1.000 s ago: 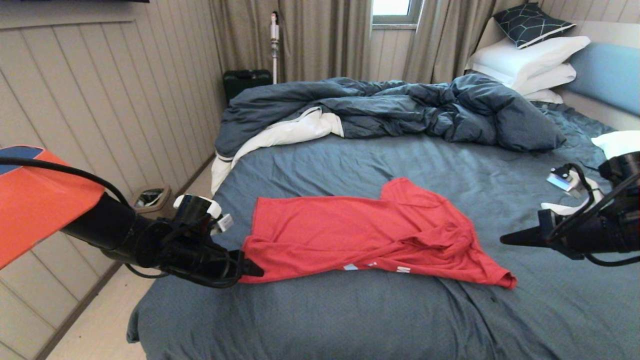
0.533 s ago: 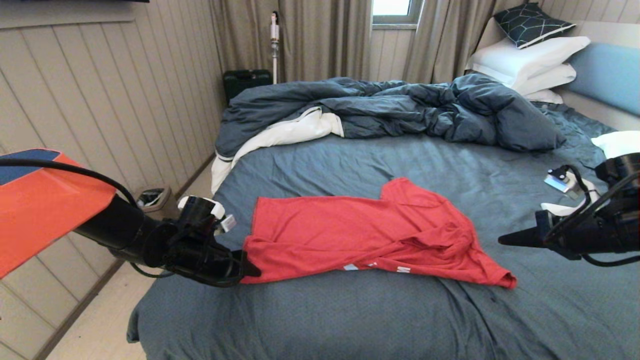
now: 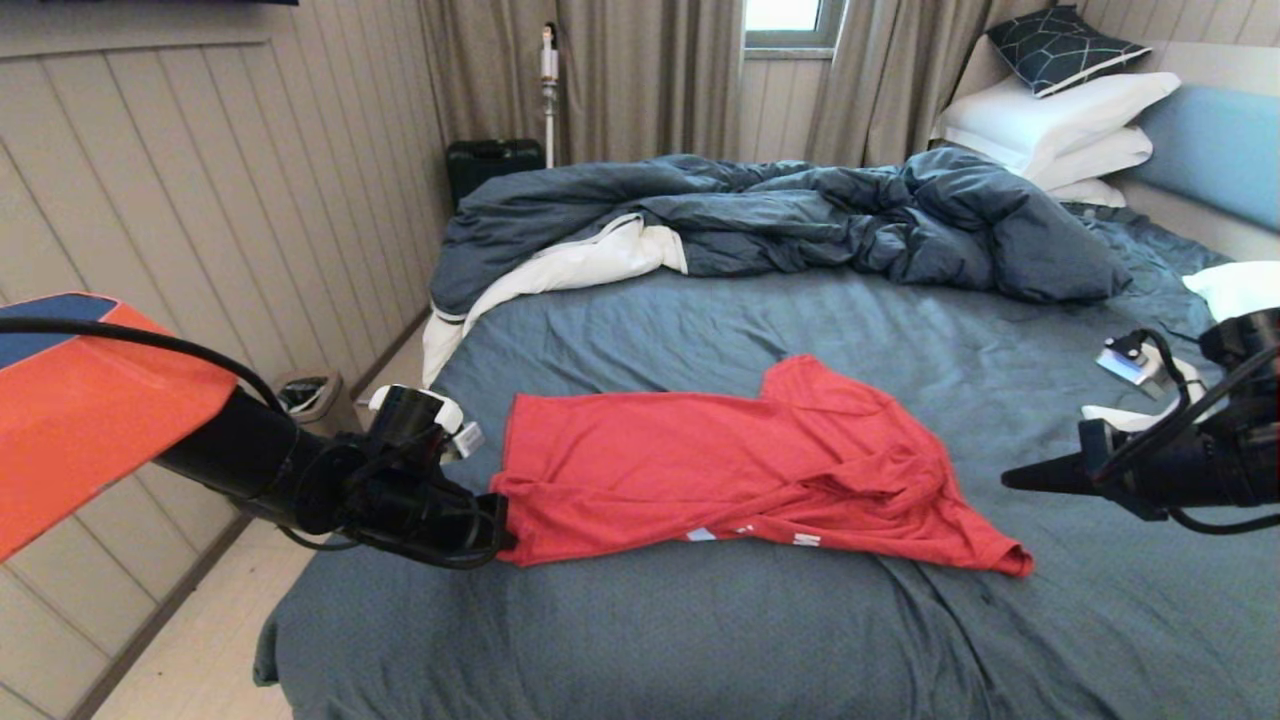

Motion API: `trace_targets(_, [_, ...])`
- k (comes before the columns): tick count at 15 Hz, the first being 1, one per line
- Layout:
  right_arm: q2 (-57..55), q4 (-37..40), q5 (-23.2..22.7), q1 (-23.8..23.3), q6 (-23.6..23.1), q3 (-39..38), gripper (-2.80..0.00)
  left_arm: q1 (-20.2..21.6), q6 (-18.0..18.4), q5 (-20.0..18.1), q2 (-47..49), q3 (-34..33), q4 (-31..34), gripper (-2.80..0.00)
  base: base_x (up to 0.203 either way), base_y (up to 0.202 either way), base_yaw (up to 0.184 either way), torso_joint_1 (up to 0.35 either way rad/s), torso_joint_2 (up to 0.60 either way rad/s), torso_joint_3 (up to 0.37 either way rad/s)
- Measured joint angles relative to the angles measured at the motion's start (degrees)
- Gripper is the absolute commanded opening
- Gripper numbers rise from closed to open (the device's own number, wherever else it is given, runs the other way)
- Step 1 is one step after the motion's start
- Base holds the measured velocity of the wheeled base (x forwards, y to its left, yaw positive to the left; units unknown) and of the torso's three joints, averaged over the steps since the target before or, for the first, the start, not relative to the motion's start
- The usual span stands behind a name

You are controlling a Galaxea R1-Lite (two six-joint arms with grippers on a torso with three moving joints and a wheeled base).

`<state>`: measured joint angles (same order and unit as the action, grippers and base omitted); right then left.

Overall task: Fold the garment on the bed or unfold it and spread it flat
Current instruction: Fold the red T-shirt

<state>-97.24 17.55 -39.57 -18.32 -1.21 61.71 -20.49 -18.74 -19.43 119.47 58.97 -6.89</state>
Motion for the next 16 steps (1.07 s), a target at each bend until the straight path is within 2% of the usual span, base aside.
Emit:
trace_targets(6, [-0.28,0.02,-0.01,-0.17,0.0,-0.02,-2.8,-0.64,-0.35,0.09,-4.33,1.28,0.71,-2.8,0.0,0.0,0.0,0.0,0.0,0.0])
trace_targets(11, [-0.88,-0.03,0.05,-0.35,0.0,0.33,-2.8,-0.59,-0.37,-0.22,-6.33,7.85,5.07,-2.8,0.0,0.0,0.0,0.0,0.0,0.0])
trace_targets(16, [-1.55,-0.06,0.07,-0.28,0.0,0.52,-2.8,-0.61,-0.57,-0.3,-3.56,12.7,5.4,-2.8,0.0,0.0,0.0,0.0,0.0,0.0])
